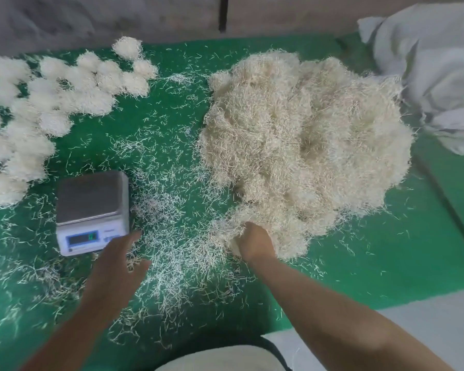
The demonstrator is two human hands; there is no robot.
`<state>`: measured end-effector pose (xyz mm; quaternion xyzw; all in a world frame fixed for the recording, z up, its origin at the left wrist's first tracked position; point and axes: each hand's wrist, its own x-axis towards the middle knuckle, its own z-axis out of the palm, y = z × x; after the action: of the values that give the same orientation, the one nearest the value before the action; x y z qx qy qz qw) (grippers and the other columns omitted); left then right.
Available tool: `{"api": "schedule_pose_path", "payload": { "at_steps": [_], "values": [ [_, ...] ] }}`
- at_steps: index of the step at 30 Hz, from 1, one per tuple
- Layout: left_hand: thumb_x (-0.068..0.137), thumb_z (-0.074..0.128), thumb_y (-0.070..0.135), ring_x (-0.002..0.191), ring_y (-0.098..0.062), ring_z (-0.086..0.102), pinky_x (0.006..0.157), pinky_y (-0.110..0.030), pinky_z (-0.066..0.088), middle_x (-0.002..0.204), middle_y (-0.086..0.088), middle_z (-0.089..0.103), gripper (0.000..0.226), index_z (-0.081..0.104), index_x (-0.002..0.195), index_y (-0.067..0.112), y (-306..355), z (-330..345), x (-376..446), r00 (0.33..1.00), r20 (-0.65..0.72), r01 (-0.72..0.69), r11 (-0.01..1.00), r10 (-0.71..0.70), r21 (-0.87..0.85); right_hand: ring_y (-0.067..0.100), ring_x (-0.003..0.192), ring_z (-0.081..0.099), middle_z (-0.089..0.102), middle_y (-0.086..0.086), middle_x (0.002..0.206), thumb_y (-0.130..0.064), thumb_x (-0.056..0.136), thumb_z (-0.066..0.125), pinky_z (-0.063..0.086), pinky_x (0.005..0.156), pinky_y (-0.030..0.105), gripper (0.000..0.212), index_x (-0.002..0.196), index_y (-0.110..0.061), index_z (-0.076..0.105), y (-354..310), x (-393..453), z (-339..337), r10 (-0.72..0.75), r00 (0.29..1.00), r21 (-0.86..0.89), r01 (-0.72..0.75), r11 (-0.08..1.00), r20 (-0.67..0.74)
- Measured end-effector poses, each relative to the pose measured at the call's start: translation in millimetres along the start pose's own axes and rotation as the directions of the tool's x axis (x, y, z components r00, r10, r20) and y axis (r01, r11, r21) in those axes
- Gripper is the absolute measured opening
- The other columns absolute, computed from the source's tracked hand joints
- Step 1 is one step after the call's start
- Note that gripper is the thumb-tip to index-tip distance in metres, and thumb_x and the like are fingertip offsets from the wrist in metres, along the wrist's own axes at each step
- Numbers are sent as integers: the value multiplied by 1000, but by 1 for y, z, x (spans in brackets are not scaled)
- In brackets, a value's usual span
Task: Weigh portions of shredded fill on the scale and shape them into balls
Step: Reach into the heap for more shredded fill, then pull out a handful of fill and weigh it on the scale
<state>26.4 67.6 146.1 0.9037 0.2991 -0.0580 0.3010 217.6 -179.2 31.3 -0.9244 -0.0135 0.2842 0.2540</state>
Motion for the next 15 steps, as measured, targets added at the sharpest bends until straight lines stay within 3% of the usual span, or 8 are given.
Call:
{"api": "schedule_pose_path", "payload": {
  "at_steps": [2,4,7,9,12,14,15],
  "values": [
    [89,82,32,131,-26,53,108,-52,45,152,-10,51,74,43,152,31,17,7,-4,999,51,15,997,-11,-72,3,62,66,68,-6,85,-20,100,68,48,46,14,58,154,-12,48,-4,-9,-1,-70,997,99,67,993,23],
    [87,83,39,126,-21,53,100,-45,50,153,-8,49,82,37,154,37,33,14,-5,987,158,57,981,-27,-184,1,49,61,70,0,79,-22,102,69,49,44,15,61,157,-11,44,-8,-24,-1,-156,986,230,140,963,54],
    [81,85,55,124,-21,59,93,-46,60,158,-5,42,92,33,156,43,52,21,-3,910,410,278,825,-62,-493,3,44,53,75,6,95,-25,101,71,46,43,18,62,157,-17,45,-22,-52,-2,-259,961,392,203,897,94],
    [84,81,60,123,-23,64,89,-46,63,157,-3,45,77,43,150,51,57,23,-3,857,514,375,724,-33,-579,2,46,50,75,1,103,-21,99,72,42,41,19,45,142,-23,59,-35,-74,-6,-366,925,468,281,838,101],
    [77,85,63,117,-23,71,95,-50,61,141,2,65,63,63,134,52,68,29,-2,830,557,434,675,-41,-597,-2,55,62,73,-7,91,-11,96,69,44,45,16,21,108,-30,68,-48,-102,-12,-531,838,486,415,769,125],
    [62,85,76,114,-15,72,99,-49,58,128,7,73,69,73,122,45,78,35,3,841,531,469,625,-101,-624,-2,64,67,72,-11,87,-16,96,69,50,49,16,15,102,-30,66,-54,-114,-17,-553,816,418,449,790,170],
    [63,83,75,115,-15,71,100,-48,58,130,5,72,68,73,121,40,83,40,5,842,527,473,628,-116,-618,-4,68,67,70,-17,87,-21,95,72,51,51,15,16,103,-33,66,-53,-117,-21,-545,821,397,449,800,170]
  ]
}}
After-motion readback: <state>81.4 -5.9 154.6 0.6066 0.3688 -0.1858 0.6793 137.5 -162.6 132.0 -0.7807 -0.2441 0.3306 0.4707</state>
